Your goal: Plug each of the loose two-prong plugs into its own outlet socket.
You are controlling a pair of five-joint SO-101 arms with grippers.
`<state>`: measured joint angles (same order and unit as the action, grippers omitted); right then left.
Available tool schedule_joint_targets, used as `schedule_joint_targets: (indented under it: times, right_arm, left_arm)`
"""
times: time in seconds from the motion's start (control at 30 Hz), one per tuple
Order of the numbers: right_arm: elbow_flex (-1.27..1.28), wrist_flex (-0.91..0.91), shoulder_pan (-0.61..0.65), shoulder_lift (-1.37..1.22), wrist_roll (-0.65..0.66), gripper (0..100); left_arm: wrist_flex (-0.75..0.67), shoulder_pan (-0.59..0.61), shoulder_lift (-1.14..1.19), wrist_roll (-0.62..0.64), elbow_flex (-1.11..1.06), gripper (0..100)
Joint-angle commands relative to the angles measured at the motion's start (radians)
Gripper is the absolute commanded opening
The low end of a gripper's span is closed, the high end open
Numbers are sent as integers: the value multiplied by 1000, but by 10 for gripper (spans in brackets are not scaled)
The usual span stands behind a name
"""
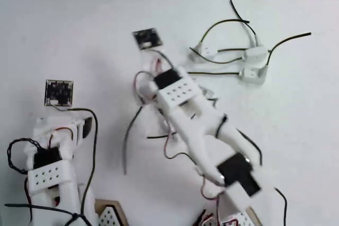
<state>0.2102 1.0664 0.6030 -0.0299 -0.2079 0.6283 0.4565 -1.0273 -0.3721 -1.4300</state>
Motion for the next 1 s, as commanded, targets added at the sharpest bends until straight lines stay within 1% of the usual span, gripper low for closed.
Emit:
schedule_joint_targets:
  times: [0.0,0.23,0.37,0.5,0.57,0.67,0.7,0.77,0.97]
  right_arm:
    - [68,48,-70,160,8,18]
    - [348,47,-220,424,0,18]
    - [480,47,-355,552,0,19]
    - [563,47,-498,608,0,23]
    - [588,51,-539,608,8,60]
    - [606,56,-565,608,12,167]
    - [605,68,-565,608,34,197]
    - [603,96,-562,616,146,225]
    - [611,105,-581,616,617,226]
  left_arm:
    - [-21,-10,-18,-11,0,324]
    - [-21,-10,-18,-11,0,324]
    - [-21,-10,-18,-11,0,324]
    - [-21,-10,-18,-11,0,324]
    - [-21,-10,-18,-11,0,324]
    - [-21,-10,-18,-11,0,324]
    - [-21,-10,-18,-11,0,324]
    - [-21,-10,-18,-11,0,324]
    - [-21,-10,-18,-11,0,324]
